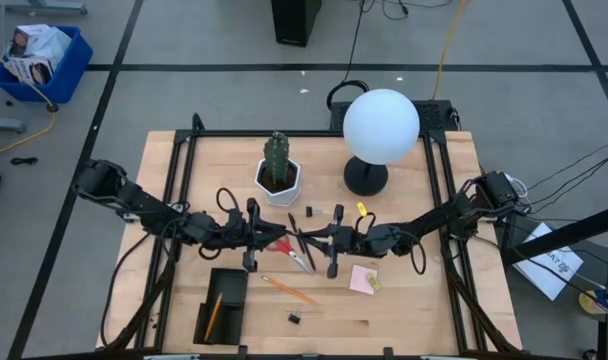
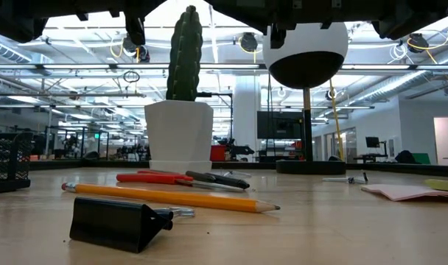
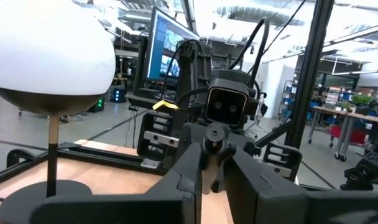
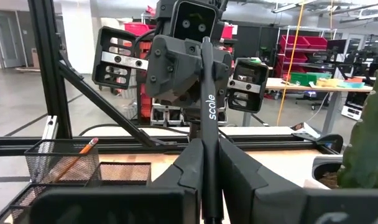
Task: Pick and place office supplies into organizer
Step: Put the left pen in the desk organizer
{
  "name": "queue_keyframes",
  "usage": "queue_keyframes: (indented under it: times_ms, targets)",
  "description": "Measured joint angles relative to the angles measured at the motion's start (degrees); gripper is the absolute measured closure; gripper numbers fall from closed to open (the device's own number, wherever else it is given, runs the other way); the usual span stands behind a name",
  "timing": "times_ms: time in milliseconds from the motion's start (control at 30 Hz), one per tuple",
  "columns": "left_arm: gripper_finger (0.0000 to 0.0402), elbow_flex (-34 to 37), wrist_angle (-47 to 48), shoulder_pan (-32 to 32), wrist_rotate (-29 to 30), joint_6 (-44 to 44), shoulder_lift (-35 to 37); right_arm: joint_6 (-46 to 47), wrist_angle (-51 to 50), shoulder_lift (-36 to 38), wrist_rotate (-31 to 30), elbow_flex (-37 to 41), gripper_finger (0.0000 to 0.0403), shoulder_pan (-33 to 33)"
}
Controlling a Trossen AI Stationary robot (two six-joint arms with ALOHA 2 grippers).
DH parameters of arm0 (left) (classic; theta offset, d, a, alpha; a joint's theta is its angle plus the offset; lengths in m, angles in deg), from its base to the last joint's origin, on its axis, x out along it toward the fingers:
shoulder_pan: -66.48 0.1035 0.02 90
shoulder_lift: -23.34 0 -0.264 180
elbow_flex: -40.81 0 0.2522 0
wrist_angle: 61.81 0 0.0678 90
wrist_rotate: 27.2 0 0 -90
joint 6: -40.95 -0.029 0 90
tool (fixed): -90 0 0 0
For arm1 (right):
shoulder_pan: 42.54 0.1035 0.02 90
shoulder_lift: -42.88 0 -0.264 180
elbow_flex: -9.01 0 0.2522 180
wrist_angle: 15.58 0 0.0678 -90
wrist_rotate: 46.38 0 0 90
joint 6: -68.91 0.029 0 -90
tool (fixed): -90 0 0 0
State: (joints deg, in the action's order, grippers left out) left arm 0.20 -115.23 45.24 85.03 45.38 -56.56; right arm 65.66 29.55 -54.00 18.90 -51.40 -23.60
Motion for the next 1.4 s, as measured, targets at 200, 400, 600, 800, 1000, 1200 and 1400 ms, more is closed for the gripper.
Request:
queue_keyframes:
  times_ms: [200,400,600,800,1000,1200,1400]
  targets:
    - [0.0353,0.00,0.11,-1.51,-4.10,0.76,0.02,-0.57,2.39,0.00,1.19,0.00,0.0280,1.33]
    - [0.0355,0.00,0.83,-4.91,-4.23,0.83,0.09,-2.49,5.04,0.02,0.98,0.00,0.0229,2.92]
    - [0.0354,0.02,5.56,-9.45,-4.21,3.92,2.09,-3.60,4.98,0.04,0.78,0.00,0.0217,5.26]
    - [0.0353,0.02,13.36,-14.08,-2.83,7.88,7.03,-5.19,4.63,0.04,0.81,0.00,0.0229,7.70]
    - [0.0352,0.02,27.08,-19.87,2.16,12.23,16.14,-6.44,4.33,0.04,0.71,0.02,0.0234,9.01]
    - [0.0352,0.02,39.51,-27.98,8.73,15.33,25.71,-6.47,2.96,0.04,0.47,0.02,0.0236,8.78]
    - [0.0351,0.02,48.31,-36.82,8.59,15.63,33.26,-6.45,1.63,0.04,-3.45,0.04,0.0237,8.43]
